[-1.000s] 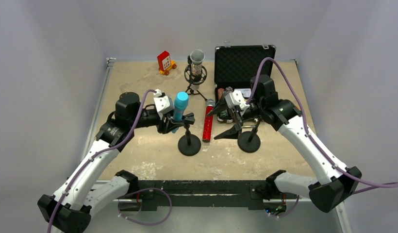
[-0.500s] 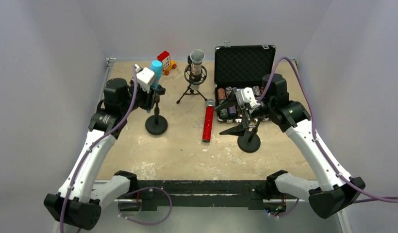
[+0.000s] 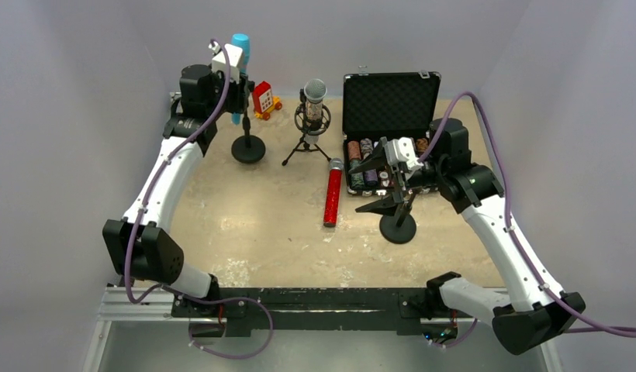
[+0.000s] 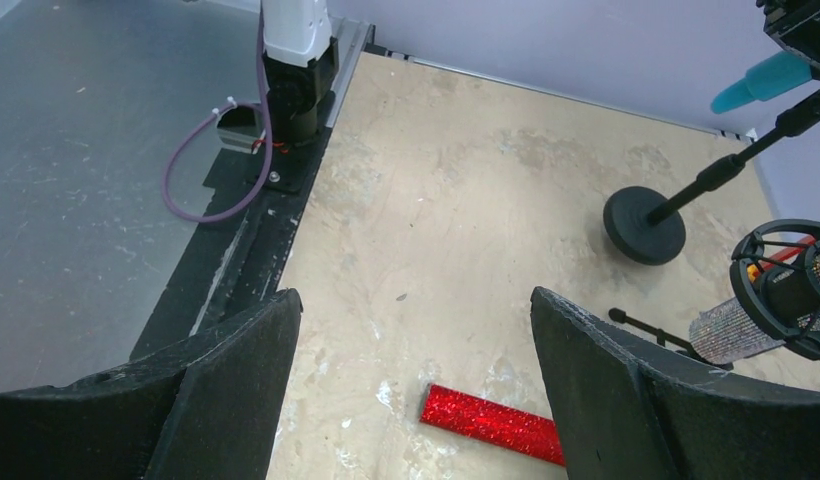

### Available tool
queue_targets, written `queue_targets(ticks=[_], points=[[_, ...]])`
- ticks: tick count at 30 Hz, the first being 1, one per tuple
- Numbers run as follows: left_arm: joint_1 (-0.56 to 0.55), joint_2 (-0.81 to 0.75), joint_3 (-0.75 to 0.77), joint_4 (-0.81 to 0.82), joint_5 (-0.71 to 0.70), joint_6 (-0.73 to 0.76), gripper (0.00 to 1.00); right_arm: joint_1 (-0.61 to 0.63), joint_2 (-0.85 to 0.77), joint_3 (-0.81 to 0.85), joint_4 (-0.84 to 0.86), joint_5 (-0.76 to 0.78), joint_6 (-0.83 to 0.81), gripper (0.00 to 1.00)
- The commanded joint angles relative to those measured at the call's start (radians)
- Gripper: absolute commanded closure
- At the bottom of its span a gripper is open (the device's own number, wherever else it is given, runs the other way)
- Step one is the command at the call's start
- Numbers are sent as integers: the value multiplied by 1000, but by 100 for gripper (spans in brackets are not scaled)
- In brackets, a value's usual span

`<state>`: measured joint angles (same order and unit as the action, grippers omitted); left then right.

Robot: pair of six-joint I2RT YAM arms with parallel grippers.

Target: Attach the microphones to the stand

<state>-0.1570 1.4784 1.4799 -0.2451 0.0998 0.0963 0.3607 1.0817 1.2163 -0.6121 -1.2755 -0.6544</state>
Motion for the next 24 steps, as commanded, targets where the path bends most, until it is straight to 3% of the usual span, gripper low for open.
queue_targets(ticks=[1, 10, 18, 24], points=[[7, 17, 64, 138, -12, -13, 95, -15, -15, -4, 28, -31, 20, 12], [11, 17, -65, 227, 2, -59, 90, -31, -19, -14, 38, -35, 33, 12], [22, -79, -233, 295, -12, -132, 61, -48, -30, -24, 38, -45, 36, 12], [22, -179, -295, 262, -42, -162, 31, -60, -47, -21, 29, -45, 38, 12]])
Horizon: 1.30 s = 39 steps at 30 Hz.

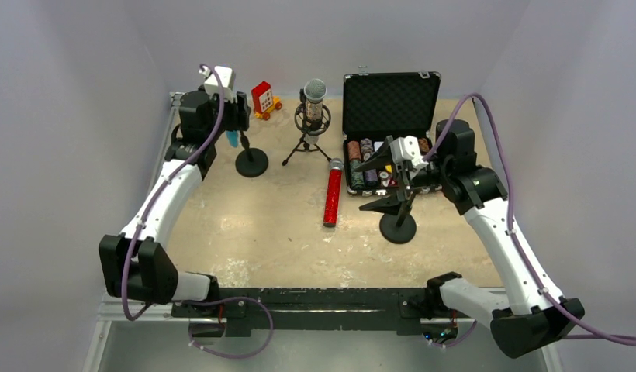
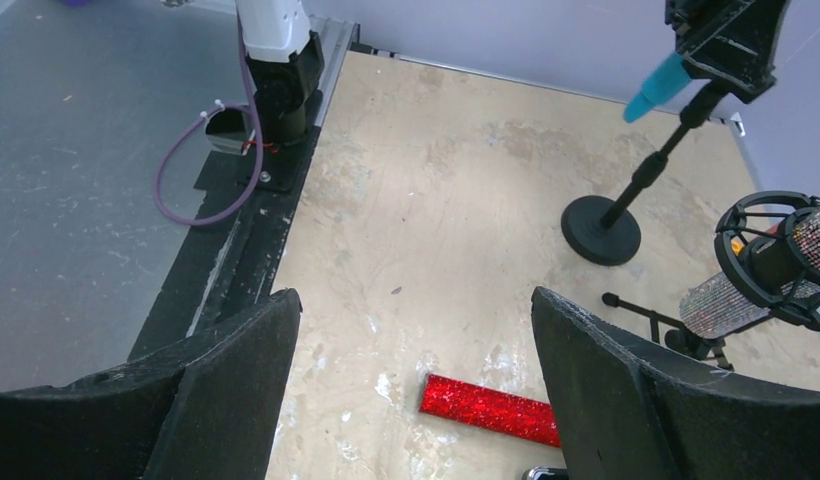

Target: Attach the microphones to the stand

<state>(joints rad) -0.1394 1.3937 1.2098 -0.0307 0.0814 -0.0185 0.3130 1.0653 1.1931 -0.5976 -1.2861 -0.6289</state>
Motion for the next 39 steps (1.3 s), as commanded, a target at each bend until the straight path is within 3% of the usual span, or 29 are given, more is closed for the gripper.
queue_targets(ticks=[1, 9, 14, 18, 24, 26, 31, 35, 39], points=[[4, -112, -35, 36, -38, -54, 28, -15, -34, 3, 11, -35, 11, 12], [4, -305, -97, -102, -153, -108, 1, -28, -62, 49, -53, 23, -18, 11], [4, -472, -146, -248, -193, -198, 1, -52, -79, 91, -92, 60, -5, 10], [4, -594, -188, -375, -98, -315, 1, -72, -96, 131, -123, 120, 35, 10], [-9, -704, -291, -460, 203, -473, 1, -84, -143, 143, -104, 243, 203, 10], [-77, -708, -323, -466, 216, -493, 2, -87, -160, 132, -64, 331, 321, 9], [-414, -615, -357, -476, 7, -513, 2, -92, -196, 133, -53, 493, 419, 6], [-598, -428, -319, -488, -178, -552, 5, -126, -212, 131, -60, 471, 419, 6], [-675, -186, -233, -470, -257, -599, 10, -168, -215, 122, -48, 422, 434, 6]])
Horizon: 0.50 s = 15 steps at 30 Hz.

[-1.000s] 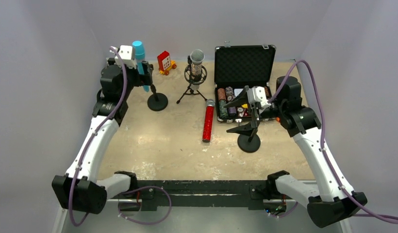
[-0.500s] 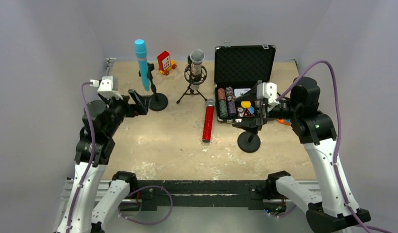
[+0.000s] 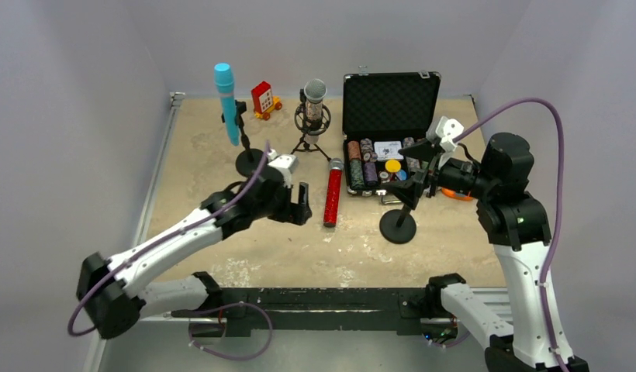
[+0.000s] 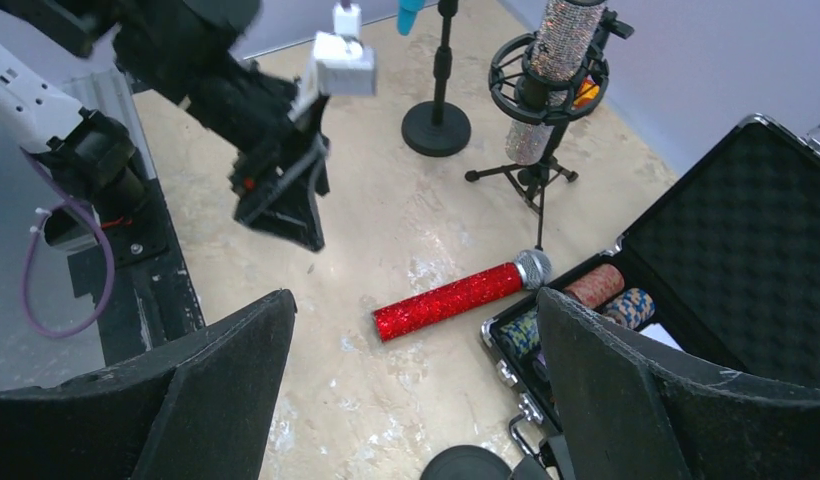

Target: Attach the microphones to the stand

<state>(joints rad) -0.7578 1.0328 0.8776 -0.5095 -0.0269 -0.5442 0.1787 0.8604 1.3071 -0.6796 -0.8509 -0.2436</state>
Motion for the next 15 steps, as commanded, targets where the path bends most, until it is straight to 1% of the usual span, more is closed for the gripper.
queue_targets(ticks=[1, 2, 4, 7, 10, 15], points=[[-62, 227, 131, 13, -160, -84, 12, -42, -11, 4, 38, -22, 53, 6], [-67, 280, 154, 22, -168, -91, 17, -49, -10, 1, 42, -29, 58, 6], [-71, 374, 211, 26, -171, -100, 20, -59, -10, -9, 49, -38, 64, 6], [-76, 483, 271, 57, -146, -100, 35, -67, -11, -23, 59, -43, 71, 6], [-90, 572, 316, 83, -150, -108, 35, -74, -10, -32, 64, -53, 72, 7], [-99, 706, 404, 48, -153, -138, 36, -86, -5, -39, 74, -67, 81, 7]])
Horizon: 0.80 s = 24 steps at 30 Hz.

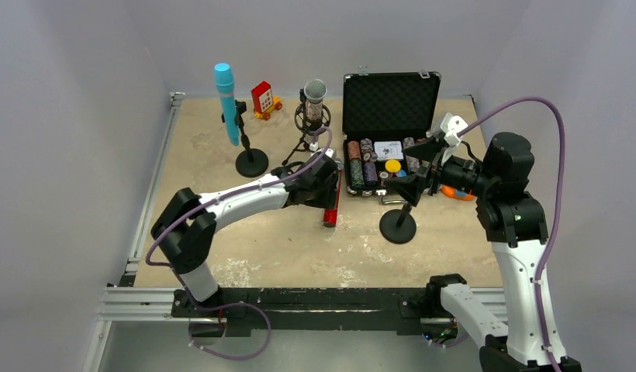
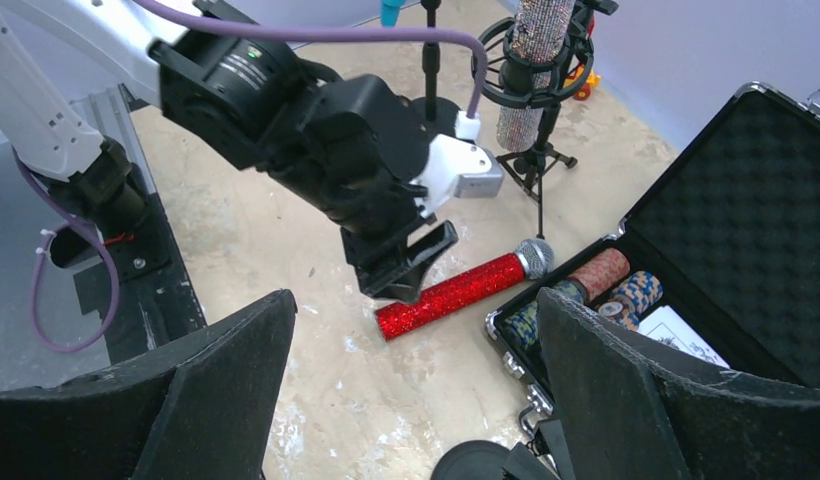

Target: Attach the microphones to the stand

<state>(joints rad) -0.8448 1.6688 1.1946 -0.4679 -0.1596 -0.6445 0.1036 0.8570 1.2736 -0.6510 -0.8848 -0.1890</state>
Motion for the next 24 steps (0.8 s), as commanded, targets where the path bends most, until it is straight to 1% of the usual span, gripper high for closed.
queue_targets(ticks=[1, 5, 7, 9, 11, 12, 18, 24], points=[[-18, 92, 107, -7, -30, -40, 36, -13, -1, -7, 47, -36, 29, 7], [-31, 172, 163, -51, -55, -45, 37, -19, 5, -13, 55, -42, 34, 7], [-33, 214, 183, -79, -60, -53, 43, -22, 7, -15, 58, -45, 35, 7], [-34, 254, 205, -111, -66, -64, 45, -25, 7, -19, 59, -47, 38, 7], [-35, 280, 211, -117, -63, -67, 55, -26, 8, -24, 63, -53, 38, 7], [-37, 289, 211, -116, -63, -66, 57, -28, 8, -28, 67, -56, 39, 7], [-43, 343, 225, -141, -74, -52, 57, -35, 10, -28, 70, -70, 46, 7], [-43, 376, 230, -169, -72, -39, 51, -41, 7, -30, 70, -81, 50, 7]])
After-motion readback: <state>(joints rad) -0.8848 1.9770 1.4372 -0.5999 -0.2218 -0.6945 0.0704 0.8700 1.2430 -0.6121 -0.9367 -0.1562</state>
